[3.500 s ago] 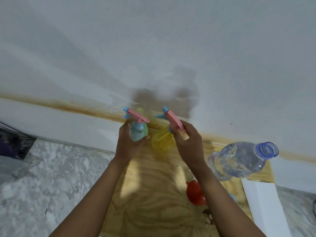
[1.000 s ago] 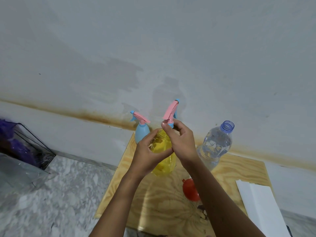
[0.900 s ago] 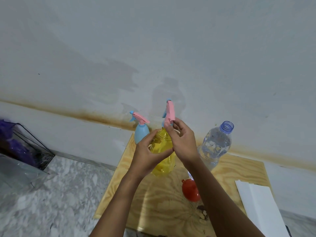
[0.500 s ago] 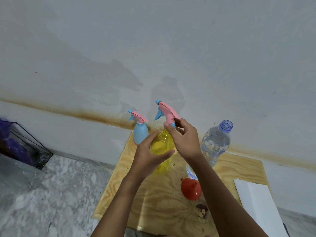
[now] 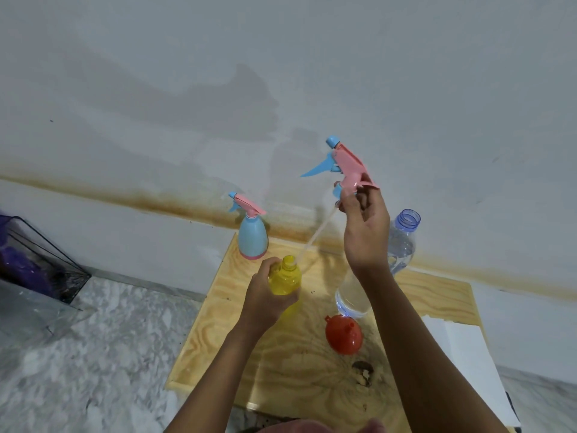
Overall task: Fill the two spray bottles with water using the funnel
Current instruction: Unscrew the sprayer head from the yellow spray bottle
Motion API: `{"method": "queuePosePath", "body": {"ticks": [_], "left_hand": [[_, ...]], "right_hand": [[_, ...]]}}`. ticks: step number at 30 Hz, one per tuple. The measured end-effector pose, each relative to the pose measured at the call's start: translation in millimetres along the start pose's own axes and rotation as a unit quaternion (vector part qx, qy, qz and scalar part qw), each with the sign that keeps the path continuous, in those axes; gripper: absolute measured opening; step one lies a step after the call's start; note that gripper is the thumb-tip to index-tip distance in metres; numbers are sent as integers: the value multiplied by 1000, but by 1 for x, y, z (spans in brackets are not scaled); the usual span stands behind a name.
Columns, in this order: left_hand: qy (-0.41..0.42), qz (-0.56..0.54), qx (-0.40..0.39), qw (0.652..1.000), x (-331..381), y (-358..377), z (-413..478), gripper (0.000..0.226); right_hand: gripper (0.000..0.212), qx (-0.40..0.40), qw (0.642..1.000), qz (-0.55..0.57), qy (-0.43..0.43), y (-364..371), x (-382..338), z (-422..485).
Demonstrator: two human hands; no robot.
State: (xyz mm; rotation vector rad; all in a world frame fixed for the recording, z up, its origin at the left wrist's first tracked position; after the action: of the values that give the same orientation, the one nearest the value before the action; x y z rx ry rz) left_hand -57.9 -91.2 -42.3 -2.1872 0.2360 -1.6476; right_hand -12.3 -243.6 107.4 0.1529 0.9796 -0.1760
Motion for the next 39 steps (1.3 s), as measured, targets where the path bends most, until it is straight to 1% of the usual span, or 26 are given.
{"method": "queuePosePath", "body": {"ticks": [3,4,6,8,10,12,15,18,20,23,27,29,32,34,36,39], "left_hand": [[-18,13,16,1000,-17,10,0,63],[-25,16,19,999,-20,14,-1,65],[-39,20,18,999,-26,21,-3,66],[-45,25,24,998,-32,27,-4,66],[-44,35,27,998,-37,32,-5,67],[-45,47,30,997,-38,35,-6,69],[-44,51,28,997,-37,35,-7,75],[-24,54,14,998,-37,32,-8,83],[-6,57,13,998,-37,28,-9,79],[8,64,4,998,-36,22,-10,67],[6,59,-17,998,-37,15,-8,54],[3,56,-26,998,-36,15,-7,50],[-7,51,-33,998,-36,15,-6,46],[-9,52,-35,998,-36,15,-5,45],[-11,52,-40,998,-36,15,-4,44],[-16,51,-41,998,-37,14,-4,45]], "right_hand": [[16,12,1000,-20,-2,-7,4,2],[18,1,999,-34,7,-9,9,1],[23,-45,995,-76,41,-10,24,-4],[27,-104,984,-120,75,-12,45,-16],[27,-146,972,-156,93,-12,66,-32],[29,-164,961,-185,123,-12,85,-45],[28,-179,938,-222,196,-12,110,-59],[34,-192,921,-234,244,-14,137,-75],[33,-197,914,-236,265,-15,152,-83],[30,-195,903,-237,301,-14,169,-91],[30,-170,898,-217,344,-9,185,-99],[26,-151,899,-189,366,-8,190,-103],[11,-144,900,-174,374,-7,192,-105],[9,-155,900,-199,357,-8,193,-104],[19,-179,892,-243,337,-8,195,-106],[40,-204,873,-293,332,-9,200,-111]]}}
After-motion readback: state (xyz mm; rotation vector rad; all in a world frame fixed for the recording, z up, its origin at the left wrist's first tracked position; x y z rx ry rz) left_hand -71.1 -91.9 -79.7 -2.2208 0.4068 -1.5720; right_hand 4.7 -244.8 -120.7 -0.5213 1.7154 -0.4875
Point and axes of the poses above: each hand's wrist, its own z-axis towards the middle knuckle, its own y-axis out of the palm, x = y × z, the point moved 1 cm from there along z, towards the middle knuckle, and after that the axes turned 15 degrees about -y, right-handed, at the moved point
